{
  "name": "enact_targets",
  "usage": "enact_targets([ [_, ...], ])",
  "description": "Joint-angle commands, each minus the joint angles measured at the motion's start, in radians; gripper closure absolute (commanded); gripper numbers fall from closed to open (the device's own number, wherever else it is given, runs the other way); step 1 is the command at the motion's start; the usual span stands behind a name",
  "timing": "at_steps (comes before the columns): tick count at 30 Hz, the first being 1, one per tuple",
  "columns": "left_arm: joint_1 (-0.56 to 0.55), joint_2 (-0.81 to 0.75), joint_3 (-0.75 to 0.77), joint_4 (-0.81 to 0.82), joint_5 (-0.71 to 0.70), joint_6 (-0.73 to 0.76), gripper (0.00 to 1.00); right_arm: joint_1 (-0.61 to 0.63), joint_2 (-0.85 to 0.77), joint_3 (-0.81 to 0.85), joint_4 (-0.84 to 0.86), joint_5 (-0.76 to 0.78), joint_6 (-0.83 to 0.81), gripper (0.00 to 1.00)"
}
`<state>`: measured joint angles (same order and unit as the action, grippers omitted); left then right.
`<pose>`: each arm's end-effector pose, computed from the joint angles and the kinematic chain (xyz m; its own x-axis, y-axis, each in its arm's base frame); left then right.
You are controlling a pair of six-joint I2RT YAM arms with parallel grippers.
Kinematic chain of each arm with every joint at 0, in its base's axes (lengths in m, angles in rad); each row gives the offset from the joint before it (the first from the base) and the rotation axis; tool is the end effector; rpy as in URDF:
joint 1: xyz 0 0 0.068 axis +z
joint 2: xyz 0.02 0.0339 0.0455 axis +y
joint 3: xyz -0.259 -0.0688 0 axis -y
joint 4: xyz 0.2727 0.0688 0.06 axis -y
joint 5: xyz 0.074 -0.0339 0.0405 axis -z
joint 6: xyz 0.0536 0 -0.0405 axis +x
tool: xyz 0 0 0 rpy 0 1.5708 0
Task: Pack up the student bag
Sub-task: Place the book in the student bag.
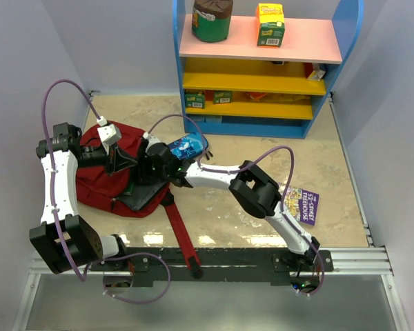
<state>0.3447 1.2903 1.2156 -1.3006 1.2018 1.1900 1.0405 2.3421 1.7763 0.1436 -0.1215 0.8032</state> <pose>0.2455 0.0350 0.3103 -0.2980 0.2488 -0.9216 0.8752 0.4567 -0.1597 0.2872 0.5027 0.1515 -0.8003 0.0472 -0.5977 -0.4843 0.5368 0.6909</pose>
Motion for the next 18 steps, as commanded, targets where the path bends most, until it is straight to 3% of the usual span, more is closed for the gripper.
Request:
enact_targets([
  [1,-0.009,-0.013,0.033,-0.016,0.107,0.003,1.00,0.007,-0.091,0.005,-0.058,0.054,-0.084,0.59],
  [2,-0.009,-0.017,0.030,-0.016,0.104,0.003,1.00,-0.023,-0.136,-0.039,-0.053,0.081,-0.087,0.43],
  [5,-0.009,-0.026,0.016,-0.016,0.104,0.014,1.00,-0.094,-0.334,-0.253,-0.044,0.149,-0.073,0.21],
  [6,-0.010,-0.026,0.013,-0.016,0.102,0.020,1.00,-0.106,-0.446,-0.352,-0.061,0.207,-0.090,0.02],
  [13,-0.010,-0.025,-0.001,-0.016,0.091,0.040,1.00,-0.241,-0.895,-0.728,-0.356,0.517,0.039,0.01],
  [18,-0.009,-0.019,-0.014,-0.016,0.097,0.056,1.00,-0.321,-0.974,-0.776,-0.698,0.676,0.204,0.06],
])
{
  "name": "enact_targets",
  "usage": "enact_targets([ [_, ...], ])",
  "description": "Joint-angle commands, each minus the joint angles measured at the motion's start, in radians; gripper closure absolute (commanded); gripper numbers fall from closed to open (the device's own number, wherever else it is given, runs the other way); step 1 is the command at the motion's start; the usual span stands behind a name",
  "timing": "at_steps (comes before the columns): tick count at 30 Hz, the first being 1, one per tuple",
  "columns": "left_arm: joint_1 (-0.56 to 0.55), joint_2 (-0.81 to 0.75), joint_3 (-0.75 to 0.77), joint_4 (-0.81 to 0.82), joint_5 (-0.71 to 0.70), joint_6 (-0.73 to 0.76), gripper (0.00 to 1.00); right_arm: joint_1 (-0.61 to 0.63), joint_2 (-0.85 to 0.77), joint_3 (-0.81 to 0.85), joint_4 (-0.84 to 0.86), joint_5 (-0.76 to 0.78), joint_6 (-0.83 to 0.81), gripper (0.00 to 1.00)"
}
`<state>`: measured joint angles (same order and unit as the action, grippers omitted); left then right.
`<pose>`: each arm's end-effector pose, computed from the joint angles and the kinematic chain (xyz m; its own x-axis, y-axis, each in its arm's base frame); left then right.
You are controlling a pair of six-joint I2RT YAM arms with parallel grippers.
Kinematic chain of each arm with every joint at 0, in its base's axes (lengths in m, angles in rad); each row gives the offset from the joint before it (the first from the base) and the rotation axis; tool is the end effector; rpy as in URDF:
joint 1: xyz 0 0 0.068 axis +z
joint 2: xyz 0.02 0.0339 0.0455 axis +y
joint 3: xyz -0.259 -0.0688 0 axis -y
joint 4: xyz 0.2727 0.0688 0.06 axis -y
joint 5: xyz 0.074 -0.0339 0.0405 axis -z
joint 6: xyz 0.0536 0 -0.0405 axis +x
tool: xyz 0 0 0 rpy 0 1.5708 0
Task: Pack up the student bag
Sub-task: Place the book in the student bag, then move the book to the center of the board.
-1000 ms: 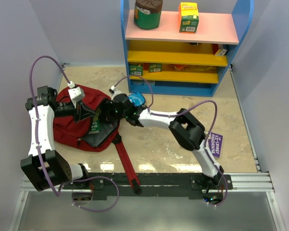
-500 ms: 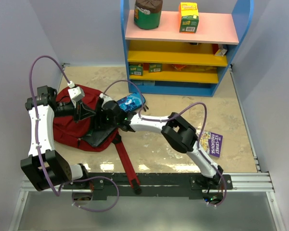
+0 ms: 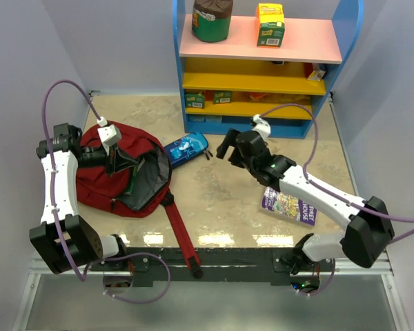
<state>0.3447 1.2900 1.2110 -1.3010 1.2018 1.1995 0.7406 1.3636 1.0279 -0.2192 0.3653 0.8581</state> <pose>0.2451 0.0349 0.3090 -0.2937 0.2517 -0.9222 0.8773 0.4540 -0.1555 0.2708 0.2216 0.2684 -0.5615 0.4441 -0.6982 0.0287 0.8537 0.5200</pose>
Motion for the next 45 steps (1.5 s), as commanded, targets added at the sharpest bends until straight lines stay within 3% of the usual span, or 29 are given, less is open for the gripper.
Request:
enact_targets([
  [1,-0.010,-0.017,-0.013,-0.015,0.099,0.046,1.00,-0.021,0.009,-0.023,-0.449,0.242,0.174,0.11],
  [4,-0.010,-0.015,-0.019,-0.015,0.101,0.052,1.00,-0.021,0.023,-0.028,-0.573,0.290,0.234,0.14],
  [14,-0.009,-0.011,-0.025,-0.015,0.091,0.069,1.00,-0.021,0.046,-0.133,-0.617,0.233,0.283,0.21],
  [22,-0.009,0.008,-0.016,-0.015,0.101,0.060,1.00,-0.021,0.142,-0.233,-0.479,0.164,0.262,0.43],
  [29,-0.009,0.009,-0.008,-0.014,0.096,0.055,1.00,-0.020,0.152,-0.245,-0.428,0.141,0.233,0.73],
  [35,-0.010,0.014,-0.007,-0.014,0.094,0.060,1.00,-0.007,0.190,-0.249,-0.353,0.048,0.210,0.91],
  [36,-0.010,0.014,-0.010,-0.014,0.093,0.061,1.00,-0.007,0.195,-0.249,-0.335,0.035,0.202,0.98],
  [42,-0.009,0.014,-0.019,-0.017,0.090,0.071,1.00,0.048,0.203,-0.203,-0.235,-0.048,0.176,1.00],
  [45,-0.009,0.014,-0.021,-0.015,0.093,0.074,1.00,0.129,0.273,-0.077,-0.218,-0.060,0.148,1.00],
])
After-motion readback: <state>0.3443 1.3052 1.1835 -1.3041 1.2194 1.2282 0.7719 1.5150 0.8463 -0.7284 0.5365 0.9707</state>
